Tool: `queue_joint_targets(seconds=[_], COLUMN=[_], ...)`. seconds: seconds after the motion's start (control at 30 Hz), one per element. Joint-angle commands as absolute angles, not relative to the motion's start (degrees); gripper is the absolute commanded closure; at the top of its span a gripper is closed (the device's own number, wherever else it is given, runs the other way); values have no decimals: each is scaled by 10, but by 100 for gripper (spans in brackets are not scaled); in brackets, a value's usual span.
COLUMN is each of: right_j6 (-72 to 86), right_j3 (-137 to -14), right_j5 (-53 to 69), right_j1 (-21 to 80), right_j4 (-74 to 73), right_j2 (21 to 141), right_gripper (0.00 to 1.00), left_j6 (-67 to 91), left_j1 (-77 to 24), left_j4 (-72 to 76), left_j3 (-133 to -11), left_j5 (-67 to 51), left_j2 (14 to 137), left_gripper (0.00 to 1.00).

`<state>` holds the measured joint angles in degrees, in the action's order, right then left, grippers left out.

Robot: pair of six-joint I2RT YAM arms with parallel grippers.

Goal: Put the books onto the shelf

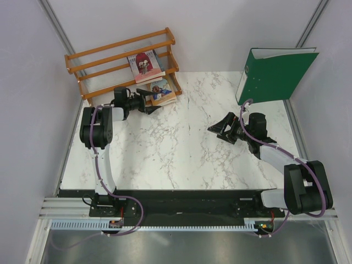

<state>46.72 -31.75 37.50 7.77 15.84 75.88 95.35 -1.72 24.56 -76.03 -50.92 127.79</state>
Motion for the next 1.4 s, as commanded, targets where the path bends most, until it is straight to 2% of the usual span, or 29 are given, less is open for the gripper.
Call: queue_joint_targets(seconds=[0.0,0.2,0.37,0.4,0.43,0.53,0.67,0.77,0.8,0.9,1.07,1.13,1.27,1.37], right_j6=[462,461,451,449,447,433,404,388,382,367,314,292,276,268], right_j3=[-334,-339,-348,-349,-351,-357,-371,-379,-381,-393,-441,-466,-503,-514], right_j5=[381,381,374,373,371,364,341,324,322,296,193,145,-27,-99], right_j1=[81,81,80,81,81,81,81,81,82,81,81,81,81,81], right_j4=[171,163,144,139,135,115,74,48,38,2,-121,-159,-264,-292], right_j2=[752,746,735,732,729,723,717,713,713,707,668,648,613,580], right_gripper=[2,2,2,2,2,2,2,2,2,2,2,2,2,2], left_j6=[991,872,744,725,704,570,392,323,311,289,278,271,255,236], left_j1=[-15,-15,-18,-18,-20,-21,-23,-25,-25,-30,-67,-67,-72,-72], left_j4=[223,166,133,132,127,-15,-201,-314,-356,-399,-436,-452,-454,-455], left_j3=[-757,-688,-536,-510,-468,-440,-432,-442,-441,-432,-457,-472,-493,-523], left_j5=[-562,-553,-517,-511,-507,-472,-342,-261,-244,-184,-138,-120,-124,-109], left_j2=[1246,1169,1029,998,948,866,697,606,586,514,463,470,501,528], left_gripper=[24,24,21,18,7,6,6,6,0,0,0,0,0,0])
